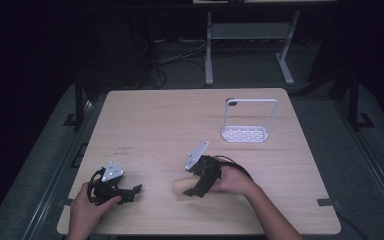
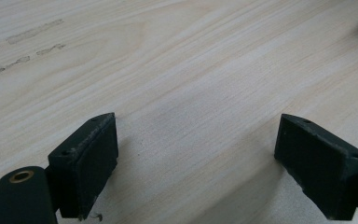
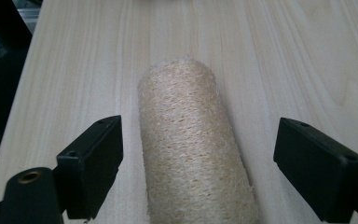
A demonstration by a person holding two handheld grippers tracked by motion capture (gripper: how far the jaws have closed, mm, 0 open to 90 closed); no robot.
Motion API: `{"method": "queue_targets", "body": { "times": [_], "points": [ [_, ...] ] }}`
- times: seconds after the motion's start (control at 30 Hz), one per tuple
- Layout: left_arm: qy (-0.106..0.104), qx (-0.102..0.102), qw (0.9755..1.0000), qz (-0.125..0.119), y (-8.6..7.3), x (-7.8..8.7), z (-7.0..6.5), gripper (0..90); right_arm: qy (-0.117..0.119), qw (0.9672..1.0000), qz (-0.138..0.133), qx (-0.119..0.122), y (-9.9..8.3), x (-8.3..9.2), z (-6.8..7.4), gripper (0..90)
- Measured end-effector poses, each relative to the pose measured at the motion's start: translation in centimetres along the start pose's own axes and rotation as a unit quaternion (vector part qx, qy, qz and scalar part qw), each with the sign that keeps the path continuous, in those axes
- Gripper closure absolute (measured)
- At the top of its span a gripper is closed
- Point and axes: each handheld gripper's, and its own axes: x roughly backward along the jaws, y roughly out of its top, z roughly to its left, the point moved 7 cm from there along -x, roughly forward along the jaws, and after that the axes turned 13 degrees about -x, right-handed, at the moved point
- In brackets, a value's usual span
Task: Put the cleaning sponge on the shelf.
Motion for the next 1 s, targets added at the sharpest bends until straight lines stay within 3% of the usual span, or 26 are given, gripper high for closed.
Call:
{"method": "queue_targets", "body": {
  "times": [0.27, 1.0],
  "points": [
    [0.000, 0.000, 1.0000, 0.000, 0.0, 0.0, 0.0, 12.9, -0.003, 0.9998, 0.018, 0.010, -0.2, -0.8, 0.1, 16.2],
    [-0.001, 0.001, 1.0000, 0.000, 0.0, 0.0, 0.0, 12.9, -0.003, 0.9988, 0.032, 0.037, -0.4, -1.4, 0.5, 39.7]
  ]
}}
